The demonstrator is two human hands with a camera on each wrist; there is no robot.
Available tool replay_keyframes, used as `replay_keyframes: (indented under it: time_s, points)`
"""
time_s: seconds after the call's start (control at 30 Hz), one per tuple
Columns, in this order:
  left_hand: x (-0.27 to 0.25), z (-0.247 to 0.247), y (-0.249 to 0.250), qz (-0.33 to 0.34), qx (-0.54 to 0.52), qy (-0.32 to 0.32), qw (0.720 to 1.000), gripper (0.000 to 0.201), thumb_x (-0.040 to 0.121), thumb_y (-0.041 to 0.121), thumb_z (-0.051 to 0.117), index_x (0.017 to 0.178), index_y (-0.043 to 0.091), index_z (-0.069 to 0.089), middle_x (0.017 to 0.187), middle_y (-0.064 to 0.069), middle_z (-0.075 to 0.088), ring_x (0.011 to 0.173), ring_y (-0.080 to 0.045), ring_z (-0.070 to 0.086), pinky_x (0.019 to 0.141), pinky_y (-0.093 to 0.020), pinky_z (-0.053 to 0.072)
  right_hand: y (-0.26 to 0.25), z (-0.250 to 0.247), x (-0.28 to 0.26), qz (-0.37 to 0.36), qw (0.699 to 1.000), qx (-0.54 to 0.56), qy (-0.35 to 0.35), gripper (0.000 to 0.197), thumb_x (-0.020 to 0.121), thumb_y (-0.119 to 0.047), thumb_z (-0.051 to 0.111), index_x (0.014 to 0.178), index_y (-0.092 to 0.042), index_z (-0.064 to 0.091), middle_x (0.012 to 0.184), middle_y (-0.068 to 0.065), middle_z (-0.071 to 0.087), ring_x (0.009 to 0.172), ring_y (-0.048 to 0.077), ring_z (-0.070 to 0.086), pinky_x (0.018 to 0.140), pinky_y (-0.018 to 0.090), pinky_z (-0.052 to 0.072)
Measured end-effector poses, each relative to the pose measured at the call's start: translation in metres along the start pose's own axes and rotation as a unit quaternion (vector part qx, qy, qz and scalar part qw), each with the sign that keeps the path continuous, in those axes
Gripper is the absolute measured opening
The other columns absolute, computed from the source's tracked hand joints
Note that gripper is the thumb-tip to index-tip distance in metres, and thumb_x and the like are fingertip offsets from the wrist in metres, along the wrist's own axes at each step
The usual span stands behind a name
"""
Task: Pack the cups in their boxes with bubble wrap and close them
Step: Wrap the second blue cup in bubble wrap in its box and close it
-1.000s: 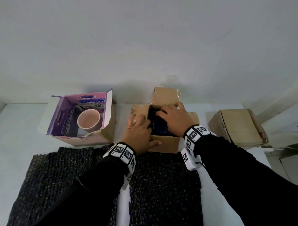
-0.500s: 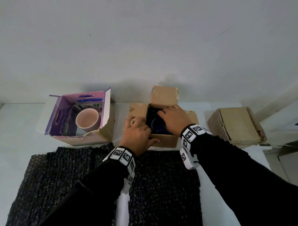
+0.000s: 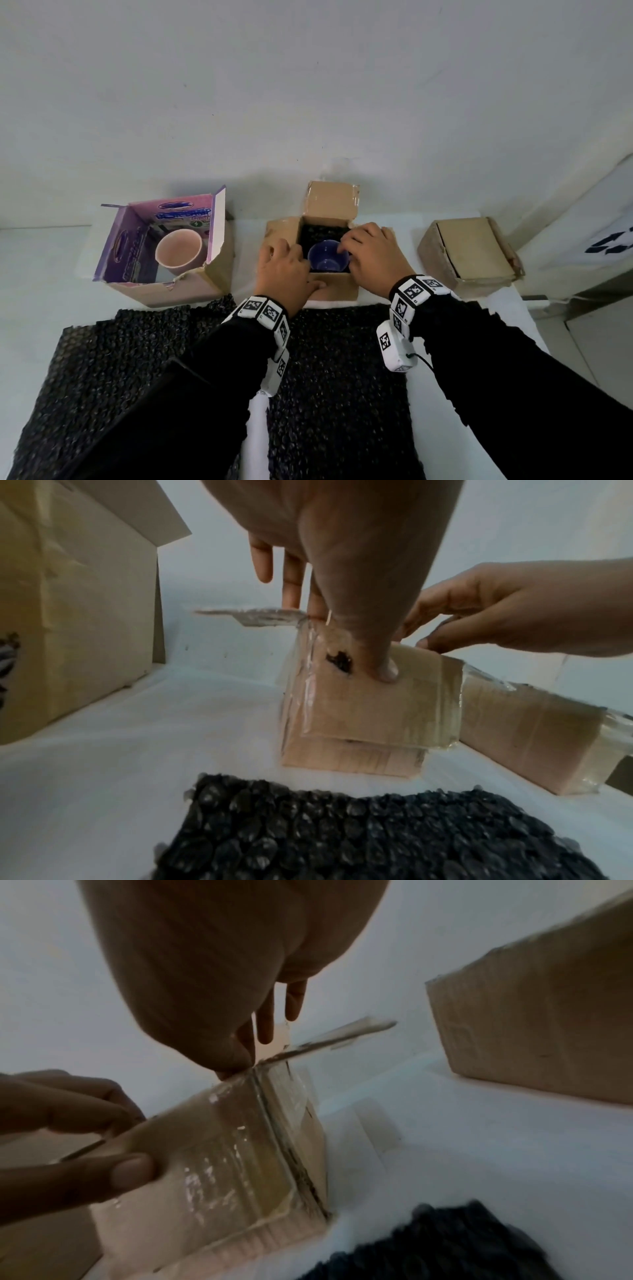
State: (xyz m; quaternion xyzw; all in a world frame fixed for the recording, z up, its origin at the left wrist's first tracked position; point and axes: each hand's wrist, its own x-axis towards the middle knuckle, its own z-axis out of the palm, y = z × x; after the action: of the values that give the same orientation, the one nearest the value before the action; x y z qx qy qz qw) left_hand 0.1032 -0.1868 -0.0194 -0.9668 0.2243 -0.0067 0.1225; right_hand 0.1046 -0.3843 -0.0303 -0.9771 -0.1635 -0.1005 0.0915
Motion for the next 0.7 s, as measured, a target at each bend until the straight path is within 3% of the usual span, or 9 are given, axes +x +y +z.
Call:
replay_keyframes:
  time_s: [0.17, 0.3, 0.37, 0.43, 0.5, 0.53, 0.63, 0.7]
  points:
    - [-0.021, 0.003, 0.014, 0.024, -0.065, 0.093, 0.993, 0.033, 0.085, 0.048, 0.052, 0.098, 0.022, 0.067, 0.106, -0.002, 0.058, 0.098, -0.027, 0.052, 0.082, -0.039, 0.038, -0.015, -0.002, -0.048, -0.016, 0.998, 0.043, 0.034, 0.017, 0.079, -0.016, 0.054, 0.092, -0.019, 0.064, 0.093, -0.002, 0.063, 0.088, 0.022, 0.051, 0.072, 0.035, 0.039]
    - [-0.039, 0.008, 0.013, 0.098, -0.122, 0.123, 0.98, 0.035, 0.082, 0.042, 0.043, 0.099, 0.021, 0.065, 0.103, -0.001, 0.059, 0.089, -0.025, 0.054, 0.073, -0.037, 0.041, -0.031, 0.009, -0.094, 0.009, 0.996, 0.08, 0.038, 0.017, 0.078, -0.022, 0.05, 0.087, -0.018, 0.063, 0.084, 0.0, 0.062, 0.08, 0.022, 0.055, 0.067, 0.034, 0.04]
    - [-0.051, 0.013, 0.012, 0.115, -0.141, 0.111, 0.977, 0.03, 0.081, 0.04, 0.044, 0.091, 0.022, 0.066, 0.097, 0.0, 0.06, 0.087, -0.025, 0.055, 0.071, -0.036, 0.042, -0.04, 0.021, -0.111, 0.034, 0.995, 0.096, 0.002, 0.023, 0.078, -0.029, 0.047, 0.092, -0.021, 0.063, 0.085, -0.003, 0.063, 0.083, 0.024, 0.058, 0.071, 0.035, 0.039]
    - [-0.064, 0.021, 0.014, 0.118, -0.153, 0.085, 0.978, 0.025, 0.08, 0.04, 0.053, 0.089, 0.021, 0.066, 0.094, -0.001, 0.06, 0.086, -0.026, 0.056, 0.07, -0.036, 0.044, -0.049, 0.033, -0.126, 0.086, 0.991, 0.036, -0.094, 0.045, 0.08, -0.05, 0.046, 0.116, -0.026, 0.058, 0.106, -0.006, 0.062, 0.103, 0.023, 0.055, 0.087, 0.039, 0.033]
    - [-0.078, 0.032, 0.015, 0.123, -0.17, 0.042, 0.977, 0.026, 0.082, 0.041, 0.057, 0.097, 0.021, 0.066, 0.1, -0.001, 0.06, 0.091, -0.025, 0.056, 0.073, -0.037, 0.044, -0.056, 0.043, -0.138, 0.131, 0.974, -0.028, -0.185, 0.068, 0.078, -0.067, 0.048, 0.133, -0.027, 0.046, 0.124, -0.003, 0.052, 0.118, 0.024, 0.044, 0.097, 0.044, 0.021]
    - [-0.084, 0.035, 0.016, 0.123, -0.179, 0.018, 0.976, 0.029, 0.084, 0.041, 0.057, 0.103, 0.023, 0.066, 0.104, 0.0, 0.059, 0.096, -0.025, 0.055, 0.077, -0.037, 0.043, -0.057, 0.045, -0.14, 0.144, 0.969, -0.042, -0.197, 0.07, 0.077, -0.068, 0.051, 0.134, -0.028, 0.046, 0.127, -0.003, 0.048, 0.121, 0.024, 0.04, 0.099, 0.045, 0.017]
    - [-0.101, 0.045, 0.013, 0.117, -0.162, -0.045, 0.979, 0.042, 0.087, 0.048, 0.053, 0.124, 0.027, 0.053, 0.12, 0.003, 0.052, 0.112, -0.021, 0.047, 0.09, -0.035, 0.041, -0.067, 0.046, -0.14, 0.135, 0.977, -0.051, -0.156, 0.046, 0.081, -0.055, 0.059, 0.12, -0.029, 0.058, 0.123, -0.004, 0.051, 0.12, 0.022, 0.04, 0.099, 0.042, 0.012]
    - [-0.107, 0.049, 0.01, 0.116, -0.165, -0.06, 0.978, 0.058, 0.084, 0.054, 0.054, 0.134, 0.028, 0.042, 0.128, 0.004, 0.047, 0.118, -0.021, 0.043, 0.096, -0.036, 0.041, -0.071, 0.044, -0.137, 0.106, 0.988, -0.021, -0.113, 0.03, 0.08, -0.041, 0.066, 0.107, -0.028, 0.065, 0.115, -0.005, 0.056, 0.114, 0.024, 0.045, 0.098, 0.042, 0.018]
